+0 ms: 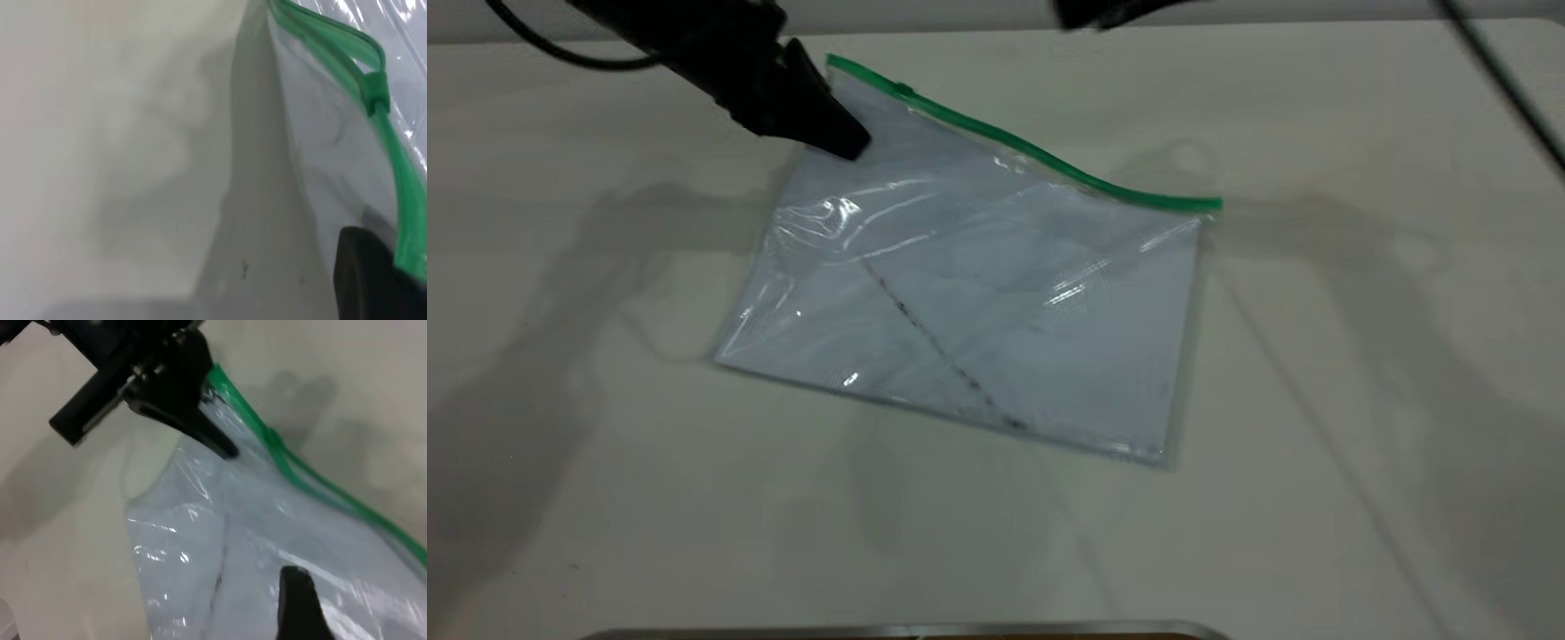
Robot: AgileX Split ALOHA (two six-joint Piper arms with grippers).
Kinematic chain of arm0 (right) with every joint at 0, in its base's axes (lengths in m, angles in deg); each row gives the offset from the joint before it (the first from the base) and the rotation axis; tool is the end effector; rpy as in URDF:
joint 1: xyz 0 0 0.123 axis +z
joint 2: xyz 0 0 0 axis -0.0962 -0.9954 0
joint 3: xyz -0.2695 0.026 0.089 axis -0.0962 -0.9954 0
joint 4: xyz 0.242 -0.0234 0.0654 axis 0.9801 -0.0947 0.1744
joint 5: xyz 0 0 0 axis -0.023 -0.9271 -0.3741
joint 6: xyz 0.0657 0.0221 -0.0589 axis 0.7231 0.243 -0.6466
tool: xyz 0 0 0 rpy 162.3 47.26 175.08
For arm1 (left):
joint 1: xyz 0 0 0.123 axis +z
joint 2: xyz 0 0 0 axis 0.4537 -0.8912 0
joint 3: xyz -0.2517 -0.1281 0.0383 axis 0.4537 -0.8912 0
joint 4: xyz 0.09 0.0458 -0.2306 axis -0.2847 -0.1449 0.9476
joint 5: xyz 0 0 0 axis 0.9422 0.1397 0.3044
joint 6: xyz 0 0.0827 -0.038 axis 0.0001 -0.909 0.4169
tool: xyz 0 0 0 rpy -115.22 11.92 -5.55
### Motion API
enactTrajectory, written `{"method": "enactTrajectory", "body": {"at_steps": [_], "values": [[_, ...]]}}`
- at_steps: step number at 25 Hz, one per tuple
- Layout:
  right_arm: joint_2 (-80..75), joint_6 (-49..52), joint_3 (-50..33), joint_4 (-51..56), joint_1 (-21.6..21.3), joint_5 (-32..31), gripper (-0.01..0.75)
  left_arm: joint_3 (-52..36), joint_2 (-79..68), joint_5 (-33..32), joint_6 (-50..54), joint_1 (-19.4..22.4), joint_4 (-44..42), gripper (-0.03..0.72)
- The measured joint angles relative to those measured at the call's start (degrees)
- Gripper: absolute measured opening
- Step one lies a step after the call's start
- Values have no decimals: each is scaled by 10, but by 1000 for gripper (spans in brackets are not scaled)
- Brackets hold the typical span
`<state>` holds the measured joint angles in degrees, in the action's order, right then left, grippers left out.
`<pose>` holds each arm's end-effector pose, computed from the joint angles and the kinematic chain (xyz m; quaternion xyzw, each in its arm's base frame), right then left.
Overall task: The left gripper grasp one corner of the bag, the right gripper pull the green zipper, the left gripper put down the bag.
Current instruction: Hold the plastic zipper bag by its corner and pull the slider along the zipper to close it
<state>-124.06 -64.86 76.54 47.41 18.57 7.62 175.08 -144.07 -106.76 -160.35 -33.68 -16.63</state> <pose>0.4460 0.1679 0.1065 -0.3311 0.8351 0.3485 0.2675 0.4677 -0.1117 0.0438 0.5469 0.7590 -0.2293 0.2689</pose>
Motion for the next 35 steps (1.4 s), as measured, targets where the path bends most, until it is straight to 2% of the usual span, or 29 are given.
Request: {"method": "enactTrajectory", "body": {"at_steps": [5, 9, 20, 35], "values": [[-61, -8, 69, 16, 28, -16, 493, 0, 0, -2, -53, -15, -4, 63], [-77, -9, 99, 50, 31, -31, 493, 0, 0, -2, -62, -16, -4, 63], [-115, -21, 105, 106, 53, -46, 493, 0, 0, 3, -66, -23, -4, 64], [-140, -43, 106, 135, 58, -30, 493, 0, 0, 7, -78, -30, -4, 64]]}}
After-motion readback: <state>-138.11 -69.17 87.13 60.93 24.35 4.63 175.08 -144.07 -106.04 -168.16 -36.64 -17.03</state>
